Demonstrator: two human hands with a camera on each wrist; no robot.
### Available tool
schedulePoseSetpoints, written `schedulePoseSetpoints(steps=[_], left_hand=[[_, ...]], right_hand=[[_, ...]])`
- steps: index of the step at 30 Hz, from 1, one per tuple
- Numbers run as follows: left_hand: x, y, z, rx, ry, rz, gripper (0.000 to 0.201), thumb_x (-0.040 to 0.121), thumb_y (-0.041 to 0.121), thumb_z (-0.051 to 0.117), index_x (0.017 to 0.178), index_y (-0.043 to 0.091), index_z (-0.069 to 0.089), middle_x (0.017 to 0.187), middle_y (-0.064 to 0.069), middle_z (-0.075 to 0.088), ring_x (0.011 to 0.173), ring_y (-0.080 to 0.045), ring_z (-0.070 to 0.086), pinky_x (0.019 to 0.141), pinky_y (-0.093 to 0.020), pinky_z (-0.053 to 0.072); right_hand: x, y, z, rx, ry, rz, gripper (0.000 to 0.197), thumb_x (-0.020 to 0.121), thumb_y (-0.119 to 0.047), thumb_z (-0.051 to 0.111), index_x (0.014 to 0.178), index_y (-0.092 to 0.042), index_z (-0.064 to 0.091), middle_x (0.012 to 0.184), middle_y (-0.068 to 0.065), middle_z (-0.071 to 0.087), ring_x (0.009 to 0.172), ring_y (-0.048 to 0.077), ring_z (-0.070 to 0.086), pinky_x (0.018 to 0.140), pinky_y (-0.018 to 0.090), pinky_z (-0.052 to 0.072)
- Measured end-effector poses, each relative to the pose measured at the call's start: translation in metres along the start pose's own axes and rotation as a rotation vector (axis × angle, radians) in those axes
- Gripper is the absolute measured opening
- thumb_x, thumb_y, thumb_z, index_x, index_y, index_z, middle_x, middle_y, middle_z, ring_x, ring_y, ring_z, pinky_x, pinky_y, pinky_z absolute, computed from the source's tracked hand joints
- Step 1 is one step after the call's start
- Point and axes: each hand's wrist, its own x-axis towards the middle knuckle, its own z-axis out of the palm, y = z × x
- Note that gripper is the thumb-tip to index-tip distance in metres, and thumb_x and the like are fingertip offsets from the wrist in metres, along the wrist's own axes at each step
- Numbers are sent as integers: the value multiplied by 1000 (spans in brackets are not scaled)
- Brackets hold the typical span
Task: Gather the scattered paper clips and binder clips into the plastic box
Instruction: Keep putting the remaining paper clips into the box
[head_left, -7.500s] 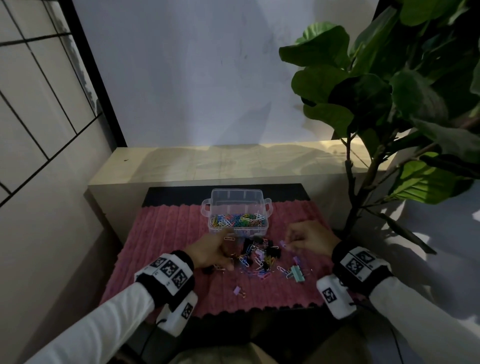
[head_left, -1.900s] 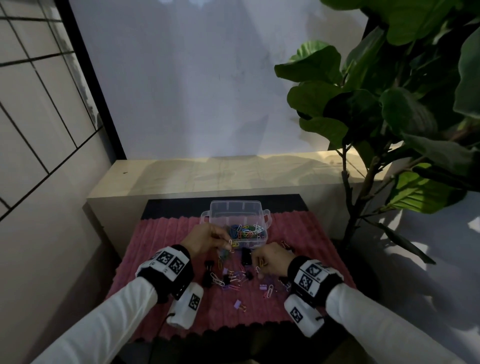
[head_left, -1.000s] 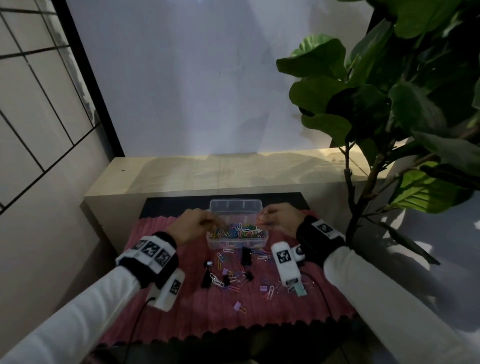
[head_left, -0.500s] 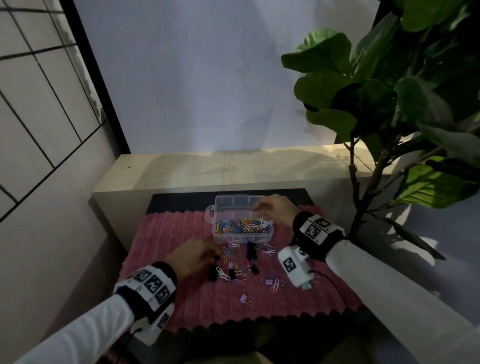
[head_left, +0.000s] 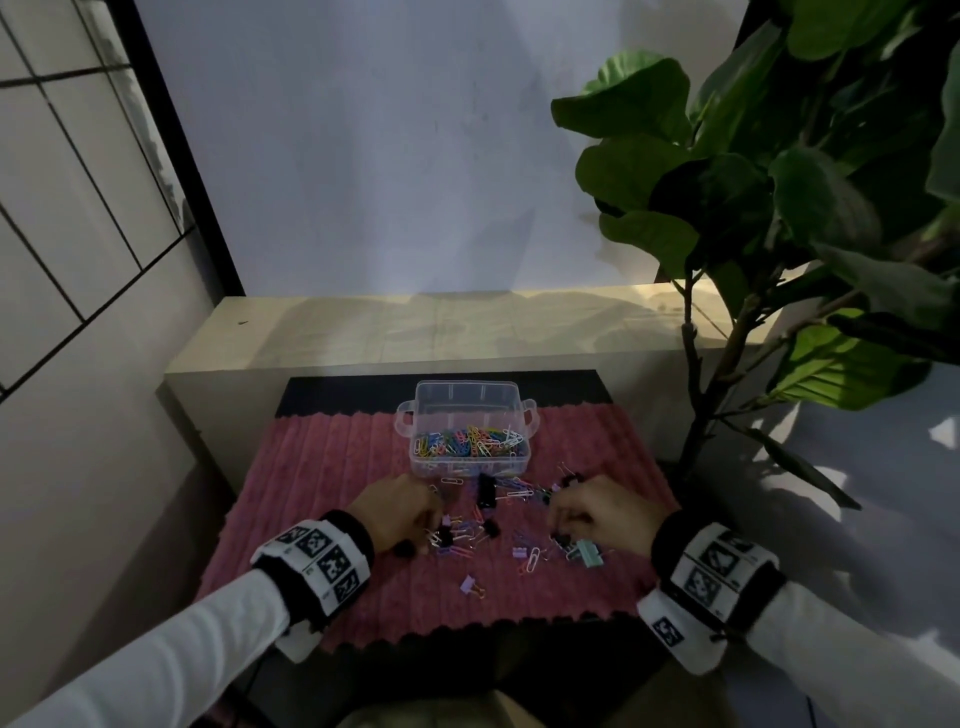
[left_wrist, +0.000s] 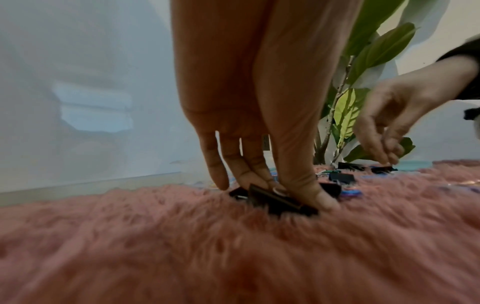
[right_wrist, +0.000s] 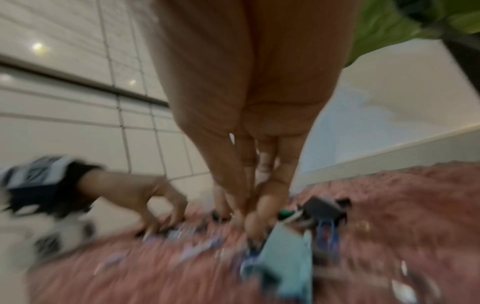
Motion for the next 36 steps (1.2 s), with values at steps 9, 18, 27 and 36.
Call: schedulePoseSetpoints(steps=[9, 18, 27, 36], left_hand=[[5, -12, -1, -212, 0, -26, 22, 62, 18, 79, 80, 13, 67, 66, 17, 55, 71, -2, 53, 70, -19, 43], [-5, -10, -8, -284, 126, -26, 25, 69, 22, 75, 61, 37, 57, 68, 22, 59, 69, 6, 55, 78, -26, 48], [-8, 23, 1, -112, 109, 211, 7, 74, 6, 67, 73, 11, 64, 80, 6, 60, 73, -2, 52, 67, -13, 44], [-19, 42, 22, 138, 233, 269, 31, 91, 7, 38, 118, 11, 52, 128, -4, 49, 101, -26, 59, 79, -34, 50]], right_hand=[[11, -19, 30, -363, -84, -212, 30, 89, -15, 52, 119, -16, 51, 116, 9, 50, 107, 24, 48, 79, 40, 48], [17, -22, 30, -486, 16, -385, 31, 87, -28, 36, 85, -16, 65, 72, 0, 66, 65, 16, 63, 45, 21, 46], [46, -40, 1, -54, 144, -67, 15, 87, -17, 59, 97, -9, 67, 98, 9, 69, 89, 21, 64, 75, 24, 45], [79, -75, 20, -231, 134, 87, 22, 84, -1, 48, 98, -1, 65, 102, 21, 66, 97, 34, 62, 80, 39, 50]])
